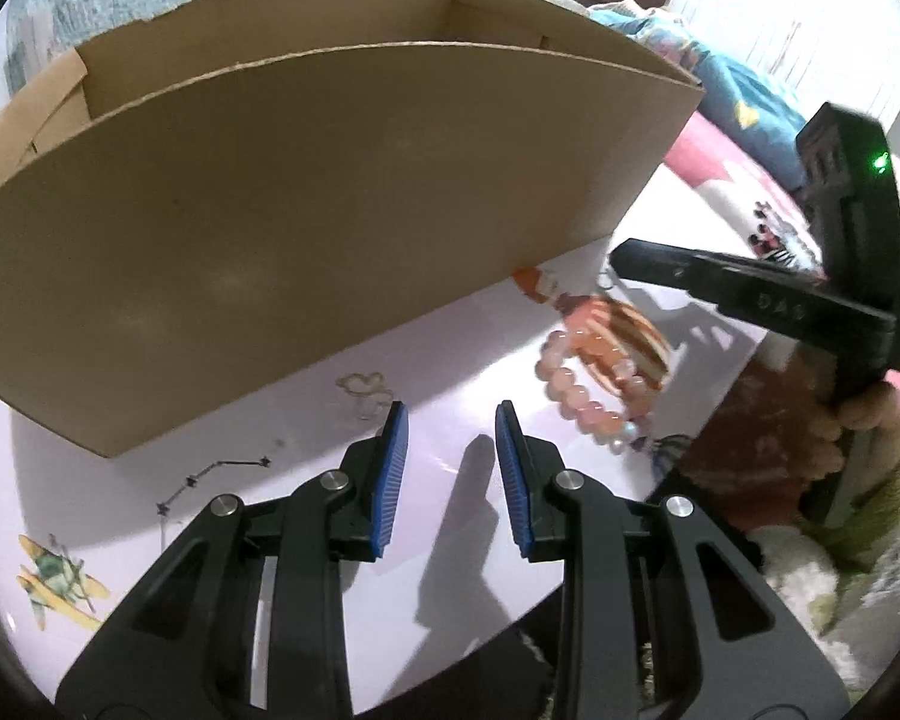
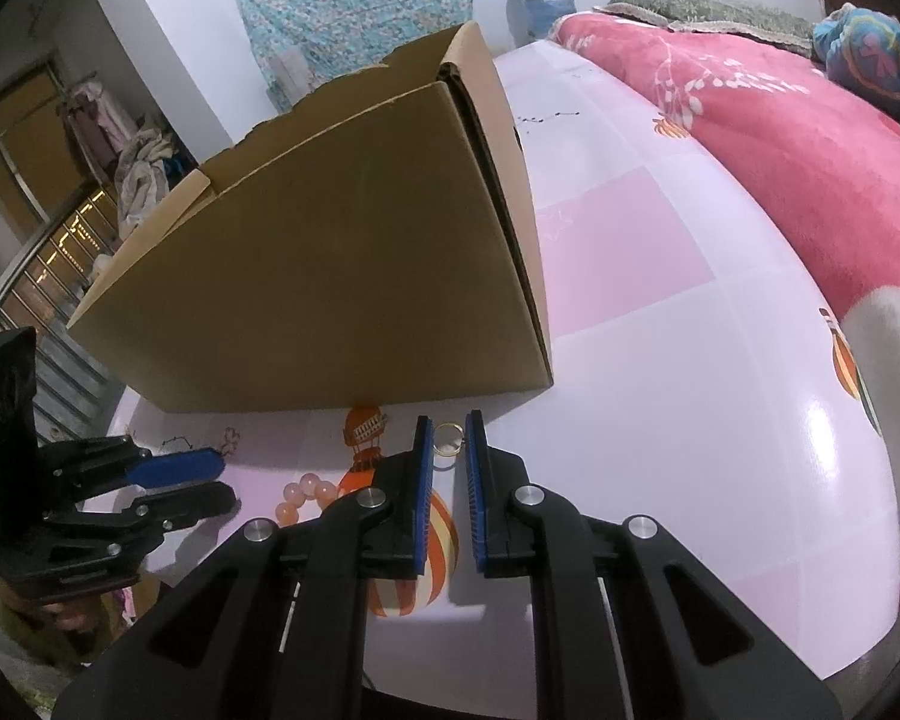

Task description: Organize jewelry

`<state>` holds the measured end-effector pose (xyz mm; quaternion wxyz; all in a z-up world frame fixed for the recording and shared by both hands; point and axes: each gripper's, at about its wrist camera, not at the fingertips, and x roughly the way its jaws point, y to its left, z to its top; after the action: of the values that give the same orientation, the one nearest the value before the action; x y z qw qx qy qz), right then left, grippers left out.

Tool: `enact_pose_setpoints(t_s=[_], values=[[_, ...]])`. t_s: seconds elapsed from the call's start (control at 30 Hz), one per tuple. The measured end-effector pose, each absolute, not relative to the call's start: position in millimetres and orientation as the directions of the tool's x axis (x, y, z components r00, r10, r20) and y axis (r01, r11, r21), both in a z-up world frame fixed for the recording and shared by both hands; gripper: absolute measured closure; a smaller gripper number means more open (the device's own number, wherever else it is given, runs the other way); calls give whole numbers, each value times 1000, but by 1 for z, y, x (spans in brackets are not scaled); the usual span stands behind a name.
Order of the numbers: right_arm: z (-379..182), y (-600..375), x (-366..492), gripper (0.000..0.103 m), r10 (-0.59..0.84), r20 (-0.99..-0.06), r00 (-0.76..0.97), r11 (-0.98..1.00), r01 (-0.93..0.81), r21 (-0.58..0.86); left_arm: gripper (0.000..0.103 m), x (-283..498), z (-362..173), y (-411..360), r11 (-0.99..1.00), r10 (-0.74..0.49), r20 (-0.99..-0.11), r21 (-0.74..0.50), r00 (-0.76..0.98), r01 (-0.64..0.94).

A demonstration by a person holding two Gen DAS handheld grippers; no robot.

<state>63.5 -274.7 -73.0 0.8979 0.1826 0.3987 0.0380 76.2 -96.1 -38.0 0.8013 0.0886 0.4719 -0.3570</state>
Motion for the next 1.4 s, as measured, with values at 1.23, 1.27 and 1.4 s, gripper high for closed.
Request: enact_pose_setpoints(t_s=[1.23, 1.27, 1.4], values=[[-76, -277, 64, 92, 216, -701, 680, 927, 83, 366, 94, 81, -40, -99, 680, -409, -800, 53, 439, 731], [-75, -277, 64, 92, 216, -700, 681, 927, 83, 366, 95, 80, -40, -99, 679, -408, -800, 57, 440, 732], [-74, -276, 63, 92, 215, -698, 683, 928, 81, 364, 96, 81, -38, -98, 676, -405, -803, 59, 437, 735]])
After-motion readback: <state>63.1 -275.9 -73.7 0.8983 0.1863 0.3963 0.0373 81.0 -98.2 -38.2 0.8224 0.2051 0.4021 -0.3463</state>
